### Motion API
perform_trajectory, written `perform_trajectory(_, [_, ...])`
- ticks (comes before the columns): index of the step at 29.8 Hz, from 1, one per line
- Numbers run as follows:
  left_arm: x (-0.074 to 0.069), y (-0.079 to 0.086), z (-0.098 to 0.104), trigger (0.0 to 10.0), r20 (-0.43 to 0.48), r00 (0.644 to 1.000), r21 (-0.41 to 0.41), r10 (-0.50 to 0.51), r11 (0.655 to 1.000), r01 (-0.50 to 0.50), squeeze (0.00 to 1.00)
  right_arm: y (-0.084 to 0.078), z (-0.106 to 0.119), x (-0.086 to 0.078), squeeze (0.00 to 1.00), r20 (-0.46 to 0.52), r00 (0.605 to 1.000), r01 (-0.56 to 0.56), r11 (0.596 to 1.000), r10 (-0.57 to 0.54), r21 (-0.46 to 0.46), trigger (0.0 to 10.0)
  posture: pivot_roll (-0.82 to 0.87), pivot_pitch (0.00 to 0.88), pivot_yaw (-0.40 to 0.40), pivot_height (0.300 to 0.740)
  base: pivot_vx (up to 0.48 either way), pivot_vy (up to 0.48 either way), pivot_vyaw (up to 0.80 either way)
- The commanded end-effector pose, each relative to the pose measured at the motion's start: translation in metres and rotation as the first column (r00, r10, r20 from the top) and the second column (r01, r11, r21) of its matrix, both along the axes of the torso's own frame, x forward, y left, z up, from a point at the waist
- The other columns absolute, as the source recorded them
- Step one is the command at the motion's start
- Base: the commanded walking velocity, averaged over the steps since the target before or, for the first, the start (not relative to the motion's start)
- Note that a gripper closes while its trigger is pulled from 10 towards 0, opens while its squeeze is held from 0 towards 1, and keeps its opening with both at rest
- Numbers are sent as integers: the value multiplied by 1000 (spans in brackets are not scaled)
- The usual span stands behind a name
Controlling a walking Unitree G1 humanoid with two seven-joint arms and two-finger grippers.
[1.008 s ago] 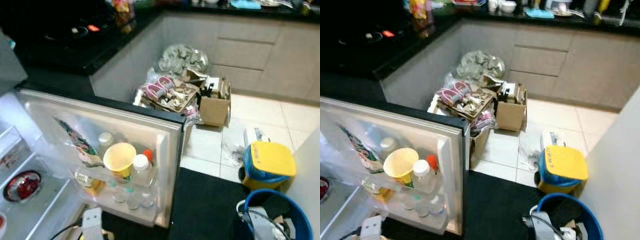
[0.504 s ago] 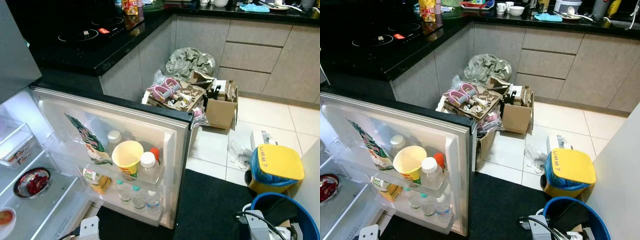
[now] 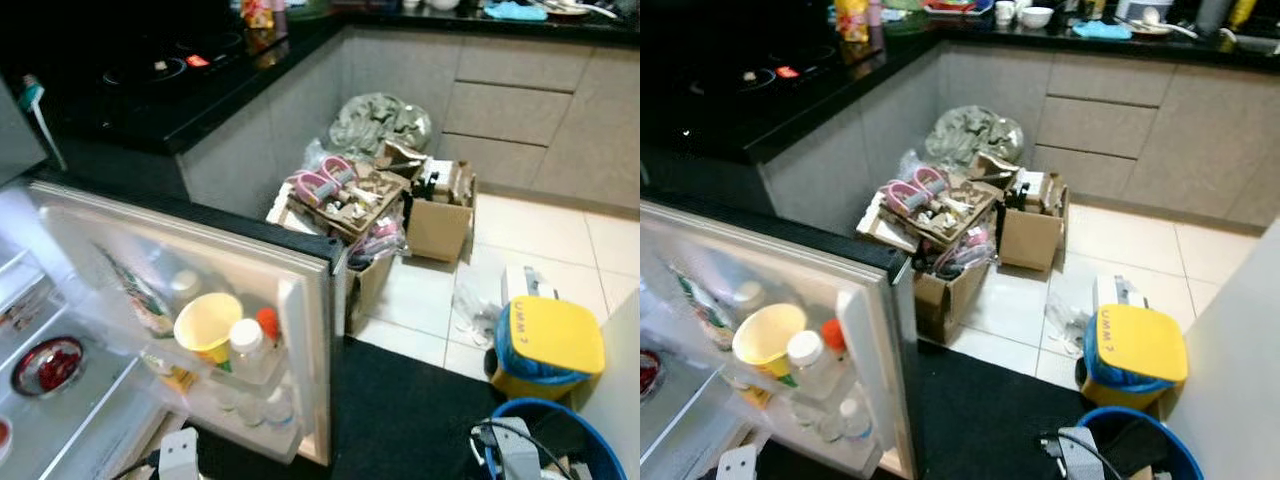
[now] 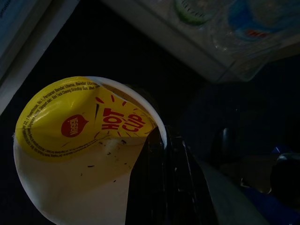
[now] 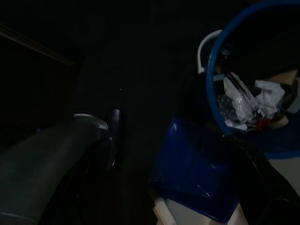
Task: Restocking fridge
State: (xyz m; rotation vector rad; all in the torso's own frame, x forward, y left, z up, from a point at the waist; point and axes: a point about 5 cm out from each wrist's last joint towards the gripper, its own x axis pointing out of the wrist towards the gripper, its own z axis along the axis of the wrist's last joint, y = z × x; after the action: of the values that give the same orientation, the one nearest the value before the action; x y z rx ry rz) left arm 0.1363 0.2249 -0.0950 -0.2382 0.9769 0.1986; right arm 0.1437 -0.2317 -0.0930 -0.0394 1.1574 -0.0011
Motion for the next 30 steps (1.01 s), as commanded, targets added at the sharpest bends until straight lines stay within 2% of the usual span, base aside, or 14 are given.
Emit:
perform_trajectory(1, [-3, 4, 0, 10000, 0, 1000, 10, 23, 1000, -23, 0, 4, -2, -2, 0, -5, 1000, -2, 1000, 2, 9, 10000, -53, 0, -2, 740, 0, 0, 0])
perform_trajectory(5, [5, 10, 4, 10000, 41, 996, 9, 75, 997, -76, 0, 4, -2, -2, 0, -5, 1000, -6, 1000, 6, 8, 10000, -53, 0, -3, 740, 0, 0, 0])
perform_trajectory(7, [19, 22, 13, 10000, 107, 984, 24, 139, 989, -143, 0, 4, -2, -2, 0, -6, 1000, -9, 1000, 9, 7, 10000, -56, 0, -4, 740, 0, 0, 0])
perform_trajectory(13, [39, 46, 30, 10000, 208, 948, 56, 241, 965, -258, 0, 4, -2, -2, 0, -8, 1000, -14, 1000, 14, 7, 10000, -56, 0, -4, 740, 0, 0, 0])
perform_trajectory(17, [59, 82, 59, 10000, 354, 865, 111, 355, 903, -416, 0, 4, -2, -2, 0, -9, 1000, -16, 1000, 16, 8, 10000, -57, 0, -2, 740, 0, 0, 0])
perform_trajectory(18, [59, 82, 59, 10000, 354, 865, 111, 355, 903, -416, 0, 4, -2, -2, 0, -9, 1000, -16, 1000, 16, 8, 10000, -57, 0, -2, 740, 0, 0, 0])
perform_trajectory(22, [68, 125, 92, 10000, 494, 729, 157, 474, 776, -611, 0, 5, -2, -3, 0, -12, 1000, -20, 1000, 20, 9, 10000, -57, 0, -2, 740, 0, 0, 0])
perform_trajectory(23, [68, 125, 92, 10000, 494, 729, 157, 474, 776, -611, 0, 5, -2, -3, 0, -12, 1000, -20, 1000, 20, 9, 10000, -57, 0, -2, 740, 0, 0, 0])
perform_trajectory(24, [72, 135, 103, 10000, 538, 689, 165, 485, 742, -650, 0, 5, -2, -3, 0, -12, 1000, -22, 1000, 22, 9, 10000, -57, 0, -2, 740, 0, 0, 0])
perform_trajectory(25, [72, 135, 103, 10000, 538, 689, 165, 485, 742, -650, 0, 5, -2, -3, 0, -12, 1000, -22, 1000, 22, 9, 10000, -57, 0, -2, 740, 0, 0, 0])
perform_trajectory(26, [74, 142, 111, 10000, 567, 663, 167, 489, 720, -674, 0, 5, -2, -3, 0, -12, 1000, -23, 1000, 23, 9, 10000, -57, 0, -2, 740, 0, 0, 0])
perform_trajectory(28, [91, 160, 148, 10000, 698, 558, 138, 448, 681, -719, 0, 5, -2, -3, 0, -12, 1000, -26, 1000, 26, 8, 10000, -57, 0, -2, 740, 0, 0, 0])
perform_trajectory(29, [91, 160, 148, 10000, 698, 558, 138, 448, 681, -719, 0, 5, -2, -3, 0, -12, 1000, -26, 1000, 26, 8, 10000, -57, 0, -2, 740, 0, 0, 0])
perform_trajectory(30, [98, 165, 163, 10000, 745, 515, 124, 424, 670, -732, 0, 5, -2, -3, 0, -12, 1000, -27, 1000, 27, 7, 10000, -55, 0, -2, 740, 0, 0, 0])
